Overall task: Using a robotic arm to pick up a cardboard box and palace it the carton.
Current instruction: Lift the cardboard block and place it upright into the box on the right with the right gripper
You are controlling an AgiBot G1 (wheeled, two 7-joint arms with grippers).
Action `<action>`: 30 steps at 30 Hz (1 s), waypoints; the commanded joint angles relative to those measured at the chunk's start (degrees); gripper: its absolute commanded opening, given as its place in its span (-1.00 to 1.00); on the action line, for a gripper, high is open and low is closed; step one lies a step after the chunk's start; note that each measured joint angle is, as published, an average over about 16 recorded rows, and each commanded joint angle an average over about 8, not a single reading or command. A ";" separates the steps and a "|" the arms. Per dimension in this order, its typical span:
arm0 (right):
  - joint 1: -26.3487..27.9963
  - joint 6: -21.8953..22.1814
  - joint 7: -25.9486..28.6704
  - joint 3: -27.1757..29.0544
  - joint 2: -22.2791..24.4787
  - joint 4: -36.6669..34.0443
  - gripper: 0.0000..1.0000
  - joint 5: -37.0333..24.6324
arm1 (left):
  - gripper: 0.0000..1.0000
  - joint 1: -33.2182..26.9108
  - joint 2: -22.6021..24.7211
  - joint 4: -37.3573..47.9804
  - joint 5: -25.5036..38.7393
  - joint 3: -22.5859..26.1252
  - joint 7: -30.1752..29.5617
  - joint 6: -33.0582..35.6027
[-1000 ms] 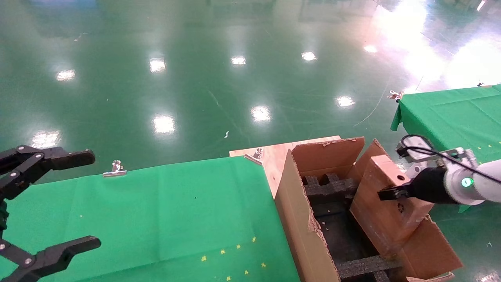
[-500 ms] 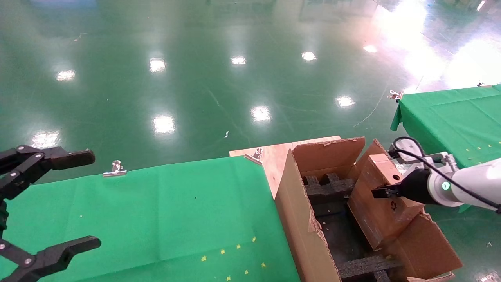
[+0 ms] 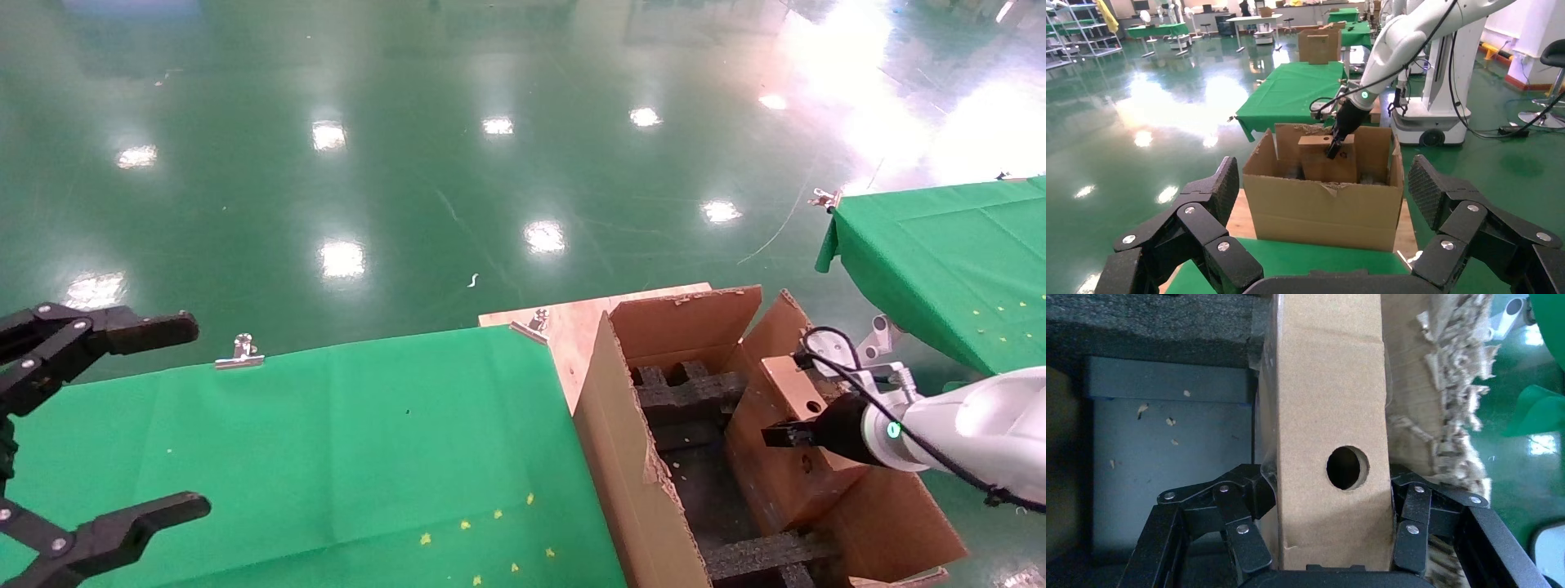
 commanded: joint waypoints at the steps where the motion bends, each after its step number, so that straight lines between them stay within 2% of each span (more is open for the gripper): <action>1: -1.11 0.45 2.13 -0.11 -0.48 -0.19 -1.00 -1.55 | 1.00 0.00 0.00 0.00 0.00 0.00 0.00 0.00; 7: -4.11 1.42 6.45 -0.49 -2.08 -1.65 -1.00 -4.39 | 1.00 0.00 0.00 0.00 0.00 0.01 0.00 0.00; 12: -6.17 3.00 7.66 -0.94 -3.68 -4.18 -1.00 -5.15 | 1.00 0.00 0.00 0.00 -0.01 0.01 0.00 0.00; 25: -9.88 8.58 3.59 -2.89 -8.06 -12.38 -0.96 -2.36 | 1.00 0.00 -0.01 0.00 -0.01 0.02 0.01 -0.01; 26: -10.08 8.90 3.23 -3.00 -8.29 -12.88 -0.84 -2.09 | 1.00 0.00 -0.01 0.00 -0.02 0.02 0.01 -0.01; 30: -10.61 9.73 2.35 -3.34 -8.93 -14.22 0.16 -1.31 | 1.00 0.00 -0.01 0.01 -0.03 0.02 0.01 -0.02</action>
